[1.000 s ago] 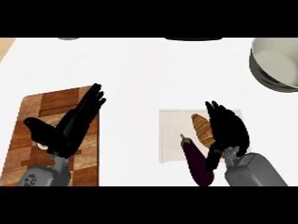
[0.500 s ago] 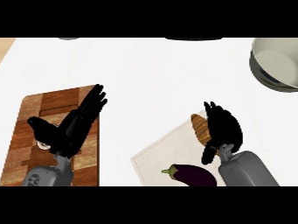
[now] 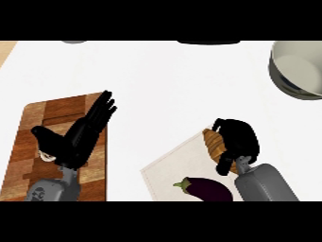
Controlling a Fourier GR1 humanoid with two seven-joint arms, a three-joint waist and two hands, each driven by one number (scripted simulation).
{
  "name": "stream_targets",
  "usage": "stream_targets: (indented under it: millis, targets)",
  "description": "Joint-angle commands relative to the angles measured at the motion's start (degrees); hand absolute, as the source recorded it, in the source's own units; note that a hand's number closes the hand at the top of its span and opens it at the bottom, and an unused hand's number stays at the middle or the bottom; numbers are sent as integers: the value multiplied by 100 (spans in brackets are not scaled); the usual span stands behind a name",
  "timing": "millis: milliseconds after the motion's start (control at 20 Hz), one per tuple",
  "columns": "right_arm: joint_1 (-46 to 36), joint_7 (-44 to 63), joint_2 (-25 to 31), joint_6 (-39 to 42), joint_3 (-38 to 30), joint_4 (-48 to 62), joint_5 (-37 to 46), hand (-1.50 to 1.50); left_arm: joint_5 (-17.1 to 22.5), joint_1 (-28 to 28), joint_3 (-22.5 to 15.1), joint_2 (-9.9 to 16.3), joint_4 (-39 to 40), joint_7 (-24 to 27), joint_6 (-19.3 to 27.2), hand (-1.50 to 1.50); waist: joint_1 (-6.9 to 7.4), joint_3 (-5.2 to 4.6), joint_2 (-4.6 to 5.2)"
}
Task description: Pick the croissant from the placemat and place it in the bowl
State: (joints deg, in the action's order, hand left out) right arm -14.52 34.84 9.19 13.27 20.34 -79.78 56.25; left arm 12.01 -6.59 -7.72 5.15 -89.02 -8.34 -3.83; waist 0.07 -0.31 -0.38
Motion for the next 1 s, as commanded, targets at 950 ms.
stream_targets:
  millis: [950]
  targets:
    - [-2287, 1463, -347, -59, -1570, 1784, 975, 150, -140, 159, 31, -132, -268, -153, -130, 0, 110, 31, 56]
